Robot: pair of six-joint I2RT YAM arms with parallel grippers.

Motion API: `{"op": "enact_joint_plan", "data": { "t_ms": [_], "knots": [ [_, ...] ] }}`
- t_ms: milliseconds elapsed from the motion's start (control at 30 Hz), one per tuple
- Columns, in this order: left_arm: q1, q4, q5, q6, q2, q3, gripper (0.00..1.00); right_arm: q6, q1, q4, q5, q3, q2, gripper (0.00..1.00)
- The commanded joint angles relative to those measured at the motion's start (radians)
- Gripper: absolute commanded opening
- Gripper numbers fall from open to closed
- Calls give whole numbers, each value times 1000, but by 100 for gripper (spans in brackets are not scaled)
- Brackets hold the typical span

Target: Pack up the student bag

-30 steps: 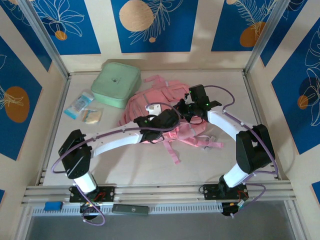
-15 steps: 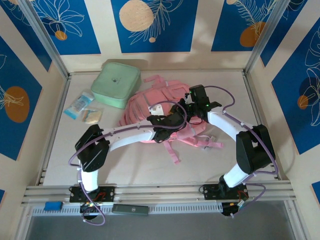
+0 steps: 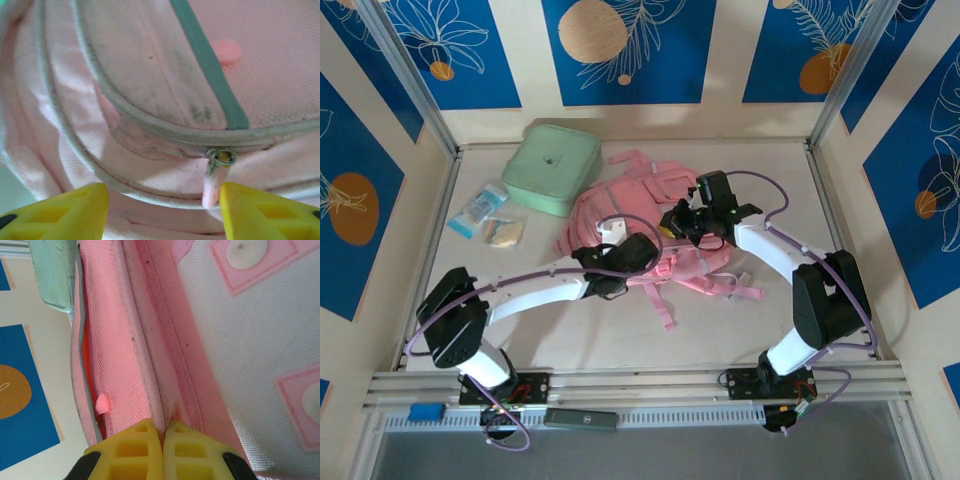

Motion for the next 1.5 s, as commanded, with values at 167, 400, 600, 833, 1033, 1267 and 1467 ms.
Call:
{"op": "enact_joint_plan", "data": {
  "t_ms": [167, 400, 600, 833, 1033, 1267, 1467],
  "knots": [
    [15, 152, 205, 110, 58, 50, 57, -33, 2, 19, -13, 44, -6, 0],
    [45, 55, 111, -14, 71, 46, 44, -29, 6, 19, -9, 48, -2, 0],
    [77, 93, 109, -10, 79, 25, 30, -31, 8, 13, -8, 49, -4, 0],
    [100, 196, 120, 36, 75, -2, 6, -66, 8, -18, -12, 69, 2, 0],
    [145, 71, 154, 98, 0, -33, 0, -114, -66, -35, -53, 67, -10, 0],
    [242, -9, 237, 290, -71, -75, 0, -222, -142, -93, -150, 105, 17, 0],
    [292, 95, 404, 486, -49, -60, 0, -368, -155, -219, -120, 221, 90, 0]
  ]
}}
